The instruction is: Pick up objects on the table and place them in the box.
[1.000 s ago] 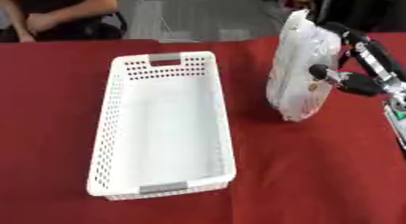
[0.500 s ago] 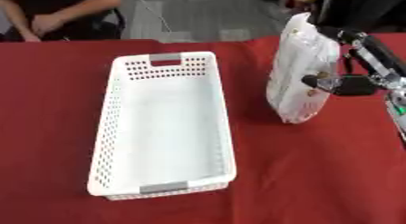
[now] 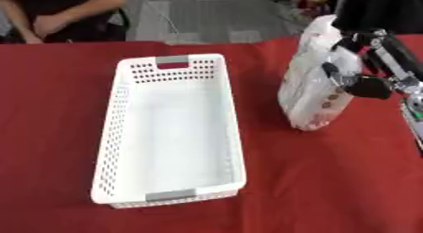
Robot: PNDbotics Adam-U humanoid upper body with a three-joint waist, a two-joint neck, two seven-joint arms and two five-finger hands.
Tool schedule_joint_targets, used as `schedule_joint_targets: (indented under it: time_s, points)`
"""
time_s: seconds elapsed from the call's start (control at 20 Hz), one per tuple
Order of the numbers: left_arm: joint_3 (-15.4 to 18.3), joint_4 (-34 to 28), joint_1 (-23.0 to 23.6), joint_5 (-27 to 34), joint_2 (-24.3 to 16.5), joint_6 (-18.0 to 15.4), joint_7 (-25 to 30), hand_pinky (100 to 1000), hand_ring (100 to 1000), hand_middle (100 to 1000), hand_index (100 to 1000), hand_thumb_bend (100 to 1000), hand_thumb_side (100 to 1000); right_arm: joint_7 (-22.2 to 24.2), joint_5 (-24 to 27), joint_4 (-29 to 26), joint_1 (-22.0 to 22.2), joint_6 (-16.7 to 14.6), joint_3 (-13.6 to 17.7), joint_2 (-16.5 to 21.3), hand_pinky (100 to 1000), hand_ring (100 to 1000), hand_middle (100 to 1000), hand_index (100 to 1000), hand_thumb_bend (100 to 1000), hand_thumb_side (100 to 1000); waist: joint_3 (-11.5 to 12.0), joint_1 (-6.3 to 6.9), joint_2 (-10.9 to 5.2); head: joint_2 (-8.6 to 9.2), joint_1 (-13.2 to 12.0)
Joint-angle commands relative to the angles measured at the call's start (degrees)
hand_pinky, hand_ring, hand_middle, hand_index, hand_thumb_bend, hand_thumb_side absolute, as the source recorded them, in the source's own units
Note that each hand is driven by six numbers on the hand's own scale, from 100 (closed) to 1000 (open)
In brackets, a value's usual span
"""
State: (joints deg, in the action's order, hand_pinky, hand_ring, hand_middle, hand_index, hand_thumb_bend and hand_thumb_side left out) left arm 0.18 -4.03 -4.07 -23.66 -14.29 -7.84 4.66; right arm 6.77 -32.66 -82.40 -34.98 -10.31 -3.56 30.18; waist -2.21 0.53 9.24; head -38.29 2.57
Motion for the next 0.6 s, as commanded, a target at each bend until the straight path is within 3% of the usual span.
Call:
schedule_joint_targets:
  time_s: [0.05, 0.15, 0.4, 0.6]
  points:
    - [0.05, 0.07, 0.07, -0.25, -1.34, 0.04, -0.08, 648, 615, 685, 805, 100, 253, -2.21, 0.31, -1.45, -0.16, 0.05, 0.27, 1.29, 100, 300, 323, 517, 144, 228, 0.04, 0.01, -0.61, 0.58, 0.75]
    - [0.04, 0.07, 0.06, -0.27, -1.34, 0.04, -0.05, 648, 616, 685, 804, 100, 253, -2.66, 0.36, -1.53, 0.05, 0.02, 0.16, 1.33, 100, 251, 273, 468, 100, 181, 0.05, 0.0, -0.62, 0.57, 0.75]
    - [0.05, 0.07, 0.04, -0.32, -1.32, 0.05, -0.03, 648, 616, 685, 804, 100, 253, -3.64, 0.87, -1.62, 0.34, 0.06, 0.18, 1.3, 100, 111, 121, 326, 100, 100, 0.09, -0.01, -0.64, 0.61, 0.78]
    - [0.05, 0.06, 0.03, -0.34, -1.31, 0.07, 0.01, 649, 616, 685, 804, 100, 253, -5.24, 1.22, -1.74, 0.47, 0.42, 0.17, 1.34, 100, 100, 100, 232, 100, 100, 0.13, -0.03, -0.61, 0.58, 0.77]
